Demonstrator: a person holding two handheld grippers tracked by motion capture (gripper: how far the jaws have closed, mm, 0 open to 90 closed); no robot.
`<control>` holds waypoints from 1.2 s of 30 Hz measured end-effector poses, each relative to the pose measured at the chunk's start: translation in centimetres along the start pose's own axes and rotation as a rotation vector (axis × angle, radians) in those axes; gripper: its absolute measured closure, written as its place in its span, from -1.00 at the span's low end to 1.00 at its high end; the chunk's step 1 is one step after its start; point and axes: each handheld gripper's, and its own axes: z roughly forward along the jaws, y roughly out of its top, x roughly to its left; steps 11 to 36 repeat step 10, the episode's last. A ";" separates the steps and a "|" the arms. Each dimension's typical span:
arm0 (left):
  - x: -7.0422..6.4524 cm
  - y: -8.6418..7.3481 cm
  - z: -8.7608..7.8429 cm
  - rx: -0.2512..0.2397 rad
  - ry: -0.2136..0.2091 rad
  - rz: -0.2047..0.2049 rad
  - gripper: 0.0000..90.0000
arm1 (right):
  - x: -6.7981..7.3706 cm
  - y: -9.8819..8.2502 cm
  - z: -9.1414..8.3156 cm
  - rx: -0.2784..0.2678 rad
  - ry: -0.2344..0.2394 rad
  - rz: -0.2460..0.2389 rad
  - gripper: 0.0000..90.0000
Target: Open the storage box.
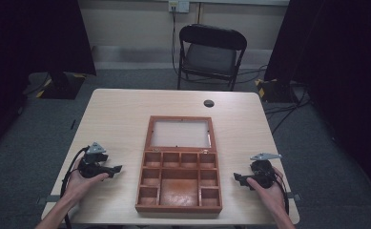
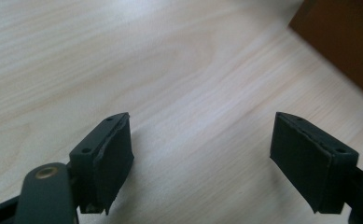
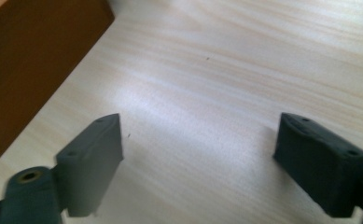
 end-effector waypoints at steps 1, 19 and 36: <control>-0.1 0.0 0.1 -0.003 0.015 0.027 -0.57 | -0.1 0.0 0.0 -0.004 -0.015 -0.003 -0.68; 0.0 -0.8 0.8 -0.085 0.028 -0.013 -0.83 | -0.3 -0.9 0.9 -0.093 -0.089 -0.054 -0.89; 0.0 -0.8 0.8 -0.085 0.028 -0.013 -0.83 | -0.3 -0.9 0.9 -0.093 -0.089 -0.054 -0.89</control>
